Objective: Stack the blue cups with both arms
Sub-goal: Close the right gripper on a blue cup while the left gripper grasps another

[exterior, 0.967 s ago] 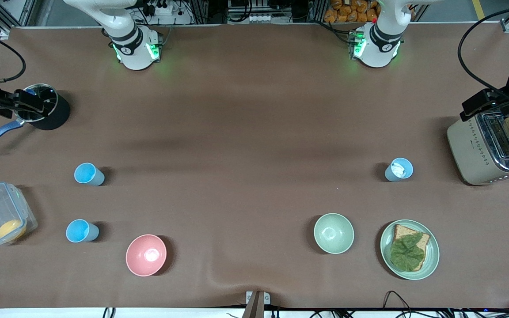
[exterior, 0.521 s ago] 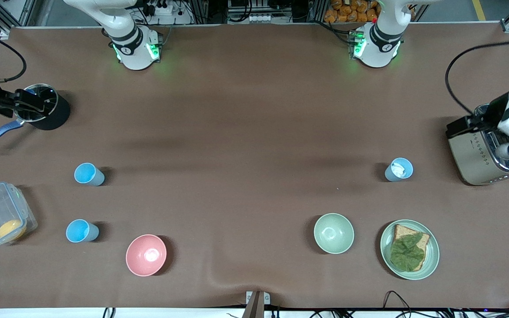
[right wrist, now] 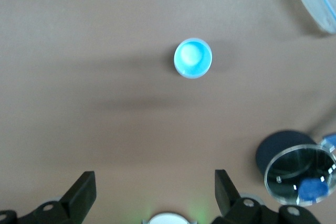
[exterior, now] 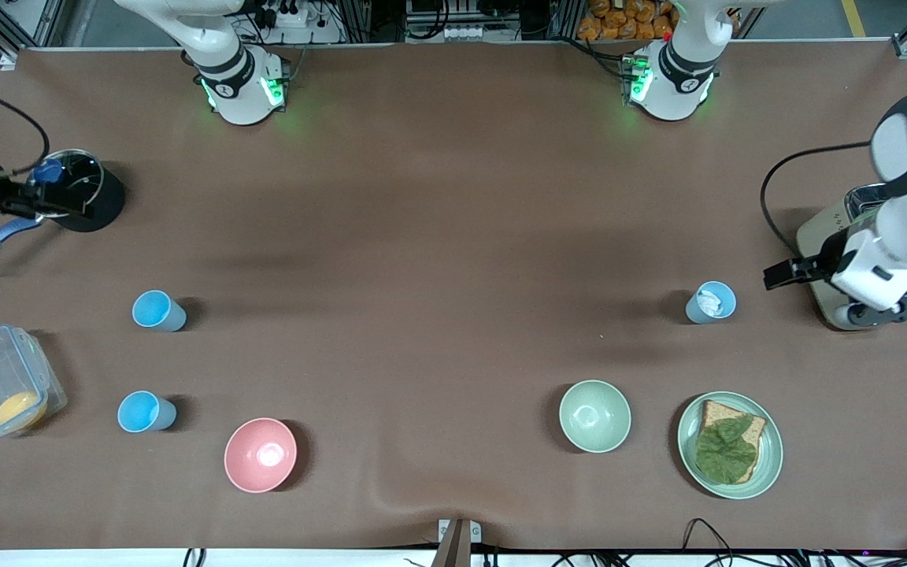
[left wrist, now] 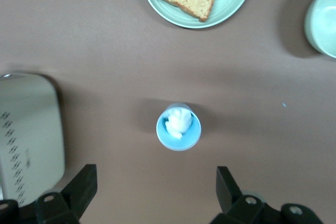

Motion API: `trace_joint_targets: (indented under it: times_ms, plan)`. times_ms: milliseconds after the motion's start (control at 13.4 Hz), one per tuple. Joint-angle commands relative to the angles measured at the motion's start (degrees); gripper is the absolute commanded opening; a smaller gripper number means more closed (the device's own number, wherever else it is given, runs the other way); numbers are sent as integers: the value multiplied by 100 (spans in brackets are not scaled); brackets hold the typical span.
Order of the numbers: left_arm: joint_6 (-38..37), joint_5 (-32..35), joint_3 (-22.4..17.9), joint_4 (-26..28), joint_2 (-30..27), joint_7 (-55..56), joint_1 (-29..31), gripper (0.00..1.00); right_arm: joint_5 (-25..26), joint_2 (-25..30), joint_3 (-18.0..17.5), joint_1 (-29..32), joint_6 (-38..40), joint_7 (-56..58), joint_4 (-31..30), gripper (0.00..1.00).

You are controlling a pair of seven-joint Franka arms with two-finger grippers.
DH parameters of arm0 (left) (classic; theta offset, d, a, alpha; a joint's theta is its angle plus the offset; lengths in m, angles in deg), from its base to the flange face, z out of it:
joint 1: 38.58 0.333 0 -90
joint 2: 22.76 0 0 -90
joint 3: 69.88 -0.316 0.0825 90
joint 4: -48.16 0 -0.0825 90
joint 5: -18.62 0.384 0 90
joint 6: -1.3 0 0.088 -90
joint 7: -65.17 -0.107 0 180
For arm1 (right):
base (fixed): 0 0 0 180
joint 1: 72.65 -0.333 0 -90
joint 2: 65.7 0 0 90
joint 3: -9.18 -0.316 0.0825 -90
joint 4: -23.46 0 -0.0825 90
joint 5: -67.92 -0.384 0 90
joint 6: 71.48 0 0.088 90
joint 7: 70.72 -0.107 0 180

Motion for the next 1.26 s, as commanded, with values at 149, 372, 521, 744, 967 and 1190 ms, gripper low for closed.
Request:
trace_joint_targets:
  times_ms: [149, 372, 521, 744, 967, 1190]
  plan:
    - [1143, -41, -5, 946, 259, -170, 7, 100, -76, -1378, -29, 199, -972, 71, 77, 100]
    - [1504, -50, -5, 1096, 611, -188, 7, 100, -24, -2047, -29, 313, -1614, 368, 77, 100]
    - [1750, -50, -5, 1140, 796, -197, 42, 100, -15, -2250, -29, 453, -1791, 773, 77, 100]
    - [1908, -50, 3, 1149, 1024, -197, 51, 100, -15, -2594, -29, 568, -2011, 967, -36, 100]
    - [1953, -50, 3, 1167, 1130, -197, 86, 78, -23, -2664, -29, 612, -2589, 1151, -423, 100]
    - [1953, -50, 12, 1158, 1218, -197, 78, 25, -94, -2814, -47, 779, -2785, 1477, -485, 86]
